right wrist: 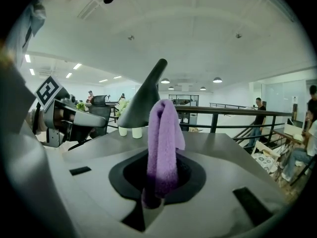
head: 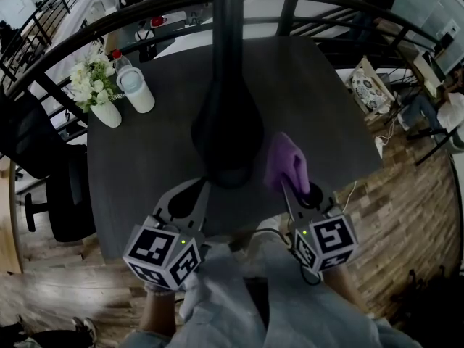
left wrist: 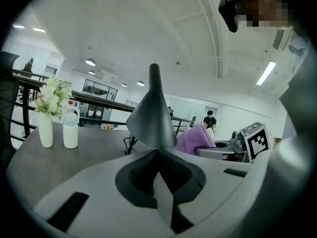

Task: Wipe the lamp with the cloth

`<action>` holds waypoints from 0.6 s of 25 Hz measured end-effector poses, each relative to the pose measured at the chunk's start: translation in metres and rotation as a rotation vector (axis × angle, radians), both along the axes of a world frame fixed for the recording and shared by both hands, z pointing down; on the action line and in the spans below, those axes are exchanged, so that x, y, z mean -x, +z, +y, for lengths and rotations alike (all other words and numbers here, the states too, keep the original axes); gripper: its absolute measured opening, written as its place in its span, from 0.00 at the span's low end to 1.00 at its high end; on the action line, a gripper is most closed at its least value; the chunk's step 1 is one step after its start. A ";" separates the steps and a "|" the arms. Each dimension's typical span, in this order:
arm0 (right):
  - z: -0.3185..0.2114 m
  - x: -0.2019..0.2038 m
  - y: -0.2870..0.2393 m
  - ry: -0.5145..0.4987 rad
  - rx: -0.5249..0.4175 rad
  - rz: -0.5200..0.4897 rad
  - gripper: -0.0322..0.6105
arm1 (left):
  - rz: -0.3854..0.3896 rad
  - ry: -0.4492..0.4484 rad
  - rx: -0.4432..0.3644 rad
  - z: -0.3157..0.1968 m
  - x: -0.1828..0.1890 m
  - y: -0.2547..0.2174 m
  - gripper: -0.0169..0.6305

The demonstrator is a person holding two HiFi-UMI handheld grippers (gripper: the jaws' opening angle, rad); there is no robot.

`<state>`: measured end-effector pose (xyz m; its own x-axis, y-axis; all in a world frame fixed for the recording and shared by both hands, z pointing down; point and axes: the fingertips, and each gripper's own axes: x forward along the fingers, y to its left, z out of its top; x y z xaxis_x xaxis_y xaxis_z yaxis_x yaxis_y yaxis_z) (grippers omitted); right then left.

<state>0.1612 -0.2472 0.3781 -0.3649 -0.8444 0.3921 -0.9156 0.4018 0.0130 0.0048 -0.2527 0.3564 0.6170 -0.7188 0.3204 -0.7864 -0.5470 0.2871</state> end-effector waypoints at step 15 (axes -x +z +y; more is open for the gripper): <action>0.001 -0.002 -0.002 0.000 -0.003 0.001 0.13 | 0.003 0.000 -0.001 0.004 0.000 0.004 0.05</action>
<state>0.1631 -0.2465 0.3764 -0.3646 -0.8455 0.3902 -0.9156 0.4018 0.0149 0.0048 -0.2484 0.3603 0.6183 -0.7190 0.3173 -0.7852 -0.5477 0.2890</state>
